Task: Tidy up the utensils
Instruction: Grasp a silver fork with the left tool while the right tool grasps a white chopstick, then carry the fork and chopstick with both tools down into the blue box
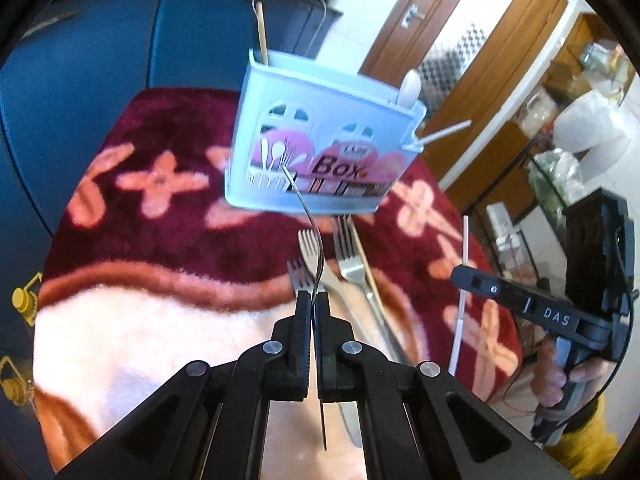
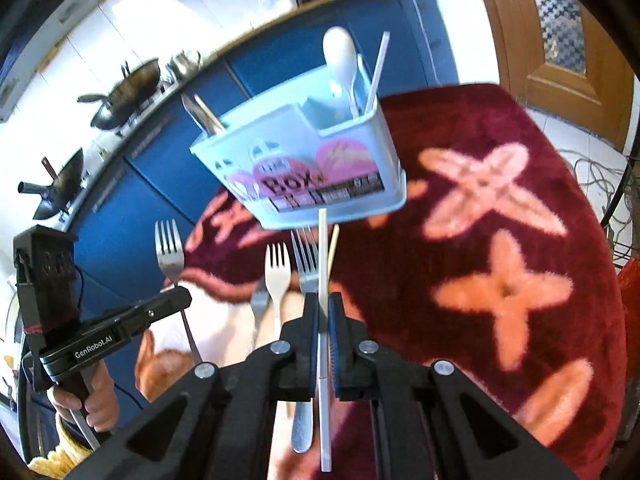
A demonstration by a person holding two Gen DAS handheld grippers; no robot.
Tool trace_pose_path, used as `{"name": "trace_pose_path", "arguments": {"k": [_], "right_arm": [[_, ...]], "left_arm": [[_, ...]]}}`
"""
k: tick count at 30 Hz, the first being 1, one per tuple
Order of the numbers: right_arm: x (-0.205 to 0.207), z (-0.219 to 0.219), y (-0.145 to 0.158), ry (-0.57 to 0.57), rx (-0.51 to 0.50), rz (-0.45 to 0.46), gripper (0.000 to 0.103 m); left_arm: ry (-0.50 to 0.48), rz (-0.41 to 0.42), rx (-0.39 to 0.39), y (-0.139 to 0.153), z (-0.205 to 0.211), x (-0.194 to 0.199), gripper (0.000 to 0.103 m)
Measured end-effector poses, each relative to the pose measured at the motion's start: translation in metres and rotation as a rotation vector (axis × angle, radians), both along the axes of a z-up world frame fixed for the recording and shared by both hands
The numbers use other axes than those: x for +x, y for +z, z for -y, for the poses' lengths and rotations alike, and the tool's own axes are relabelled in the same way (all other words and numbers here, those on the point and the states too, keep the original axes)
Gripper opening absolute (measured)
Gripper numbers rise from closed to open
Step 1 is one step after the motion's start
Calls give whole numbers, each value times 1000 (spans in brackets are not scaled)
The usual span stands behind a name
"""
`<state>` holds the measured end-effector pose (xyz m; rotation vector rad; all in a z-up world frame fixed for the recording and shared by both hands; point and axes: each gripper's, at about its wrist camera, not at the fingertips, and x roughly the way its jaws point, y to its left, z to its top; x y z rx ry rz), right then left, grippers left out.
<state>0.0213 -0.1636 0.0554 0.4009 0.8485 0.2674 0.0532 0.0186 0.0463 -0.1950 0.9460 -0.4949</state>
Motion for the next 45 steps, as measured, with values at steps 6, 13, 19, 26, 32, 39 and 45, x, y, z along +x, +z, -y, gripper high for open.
{"name": "trace_pose_path", "arguments": {"k": [6, 13, 19, 26, 32, 39, 45], "right_arm": [[-13, -2, 21, -65, -28, 130, 6], [-20, 4, 48, -102, -83, 240, 6], [-13, 11, 60, -120, -73, 265, 6], [-2, 17, 71, -136, -66, 290, 6], [12, 22, 81, -145, -69, 315, 6], [27, 25, 90, -151, -84, 346, 6], [40, 29, 97, -155, -81, 369, 6]], "left_arm": [[19, 72, -32, 15, -6, -8, 1], [38, 159, -32, 39, -5, -11, 1], [51, 204, -34, 58, -4, -3, 1], [84, 264, -20, 81, -5, 9, 1], [132, 308, -18, 103, -9, 30, 1], [184, 361, -10, 126, -11, 56, 1], [228, 420, 11, 143, -8, 76, 1]]}}
